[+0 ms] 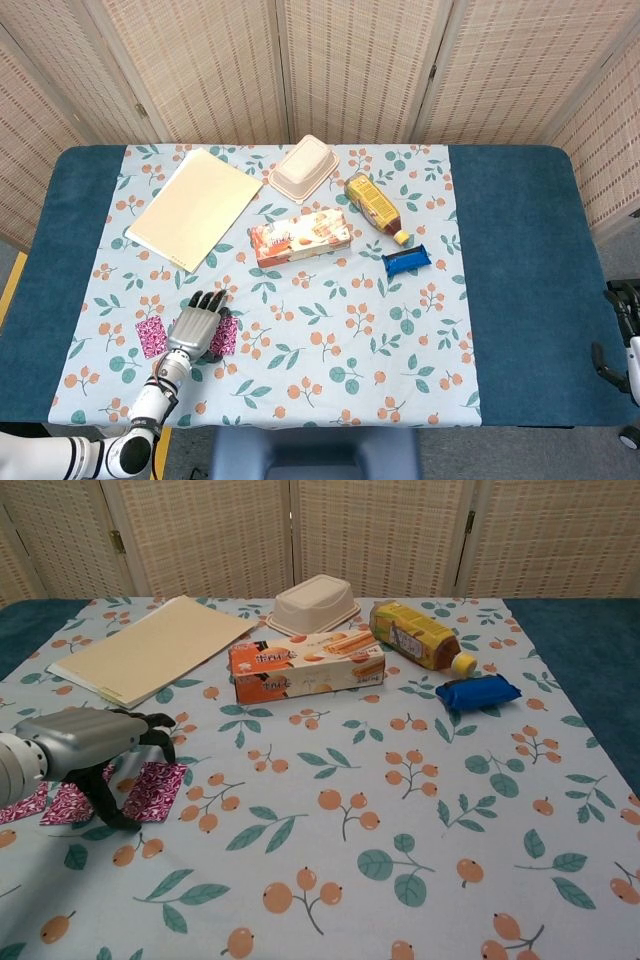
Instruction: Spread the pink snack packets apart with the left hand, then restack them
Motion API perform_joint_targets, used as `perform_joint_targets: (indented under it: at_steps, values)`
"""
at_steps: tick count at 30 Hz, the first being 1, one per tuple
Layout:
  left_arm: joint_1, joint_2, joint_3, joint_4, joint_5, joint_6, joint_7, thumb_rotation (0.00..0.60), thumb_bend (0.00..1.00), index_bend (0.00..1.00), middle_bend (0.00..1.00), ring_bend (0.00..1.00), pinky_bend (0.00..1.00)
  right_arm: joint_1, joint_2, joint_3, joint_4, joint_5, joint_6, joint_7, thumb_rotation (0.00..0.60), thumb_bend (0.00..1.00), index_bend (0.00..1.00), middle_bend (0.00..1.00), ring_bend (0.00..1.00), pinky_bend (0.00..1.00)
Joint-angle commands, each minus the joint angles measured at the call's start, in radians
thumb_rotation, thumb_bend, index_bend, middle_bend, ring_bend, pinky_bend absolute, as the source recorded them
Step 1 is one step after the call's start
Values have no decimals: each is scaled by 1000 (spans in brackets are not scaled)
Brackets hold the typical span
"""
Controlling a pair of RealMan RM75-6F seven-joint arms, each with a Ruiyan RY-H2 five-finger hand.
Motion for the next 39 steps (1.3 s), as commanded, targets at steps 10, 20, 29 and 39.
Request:
perform_joint_targets:
  at_steps: [10, 20, 29, 39]
  values:
    - [25, 31, 7, -44, 65, 51, -24, 600, 225, 371, 0, 0, 0, -1, 2, 2, 0, 2, 1, 0, 600, 496, 90, 0, 0, 0]
    - [94, 154, 9, -127, 120, 139, -91, 600, 226, 370, 0, 0, 0, 4, 3, 5, 0, 1, -3, 0, 600, 496, 90, 0, 0, 0]
    - [166, 220, 19, -109, 59, 154, -143, 600, 228, 357, 0, 0, 0, 15, 0, 8, 4, 0, -17, 0, 600, 496, 90, 0, 0, 0]
    - [187, 184, 7, -75, -17, 153, -111, 600, 232, 349, 0, 0, 0, 19, 0, 8, 9, 0, -22, 5, 600, 497, 90, 0, 0, 0]
